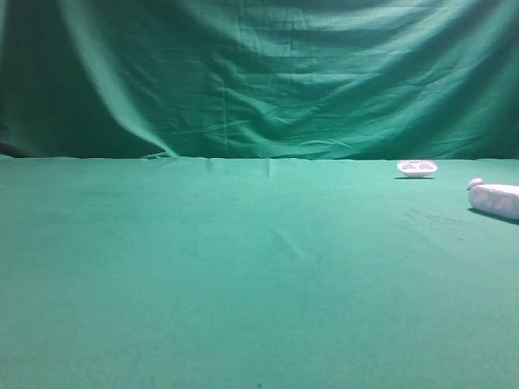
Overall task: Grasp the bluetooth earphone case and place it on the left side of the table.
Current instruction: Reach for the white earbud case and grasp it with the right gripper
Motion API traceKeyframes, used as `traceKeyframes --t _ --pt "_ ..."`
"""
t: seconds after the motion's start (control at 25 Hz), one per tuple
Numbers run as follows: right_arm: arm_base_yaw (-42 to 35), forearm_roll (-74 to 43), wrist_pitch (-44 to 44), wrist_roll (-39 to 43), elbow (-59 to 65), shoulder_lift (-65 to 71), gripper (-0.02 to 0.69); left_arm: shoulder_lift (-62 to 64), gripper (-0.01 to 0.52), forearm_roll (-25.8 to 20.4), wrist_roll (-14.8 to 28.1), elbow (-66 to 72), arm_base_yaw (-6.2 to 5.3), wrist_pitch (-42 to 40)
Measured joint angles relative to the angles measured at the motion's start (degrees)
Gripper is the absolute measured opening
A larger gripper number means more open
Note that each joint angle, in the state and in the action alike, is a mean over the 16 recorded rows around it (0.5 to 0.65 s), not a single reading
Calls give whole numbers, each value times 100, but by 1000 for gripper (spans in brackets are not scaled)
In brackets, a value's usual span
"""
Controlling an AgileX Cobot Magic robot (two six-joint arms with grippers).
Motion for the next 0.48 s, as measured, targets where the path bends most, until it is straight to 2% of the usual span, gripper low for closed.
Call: traceKeyframes --t 0.48 --pt "-1 -6 0 -3 0 0 0 0 0 0 0 0 0 0"
